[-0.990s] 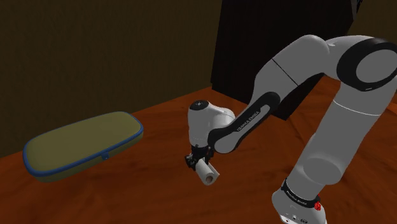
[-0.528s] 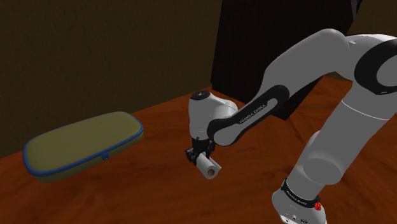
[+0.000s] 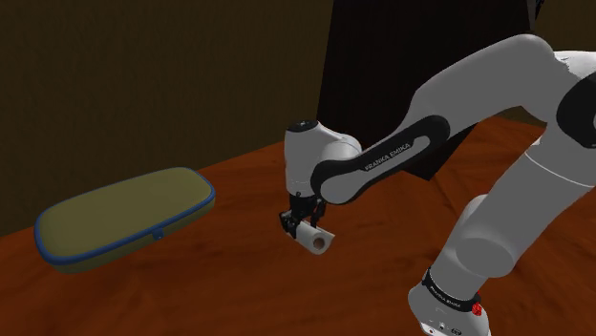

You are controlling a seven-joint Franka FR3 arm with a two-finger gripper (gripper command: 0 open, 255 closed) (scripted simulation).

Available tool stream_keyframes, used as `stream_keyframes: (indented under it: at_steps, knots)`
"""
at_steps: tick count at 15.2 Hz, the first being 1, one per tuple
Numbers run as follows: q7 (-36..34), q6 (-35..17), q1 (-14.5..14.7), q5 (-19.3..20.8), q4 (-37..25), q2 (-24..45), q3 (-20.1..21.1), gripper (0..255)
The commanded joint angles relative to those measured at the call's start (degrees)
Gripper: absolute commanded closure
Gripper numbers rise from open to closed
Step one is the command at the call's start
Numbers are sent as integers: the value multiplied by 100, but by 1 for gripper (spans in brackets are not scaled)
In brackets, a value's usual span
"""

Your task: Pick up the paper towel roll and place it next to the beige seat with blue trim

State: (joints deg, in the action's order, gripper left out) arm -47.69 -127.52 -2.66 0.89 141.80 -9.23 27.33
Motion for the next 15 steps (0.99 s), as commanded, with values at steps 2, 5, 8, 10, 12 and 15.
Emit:
stream_keyframes:
  at_steps: [2,5,8,10,12,15]
  knots:
    - [86,256,25,-97,-89,-183,-29,255]
    - [159,507,41,-167,-199,-338,-62,255]
    - [223,558,-107,44,-565,-1,-135,255]
    - [268,584,-235,258,-931,366,-201,255]
    - [310,635,-336,461,-1322,735,-270,255]
    - [376,755,-445,738,-1956,1292,-376,255]
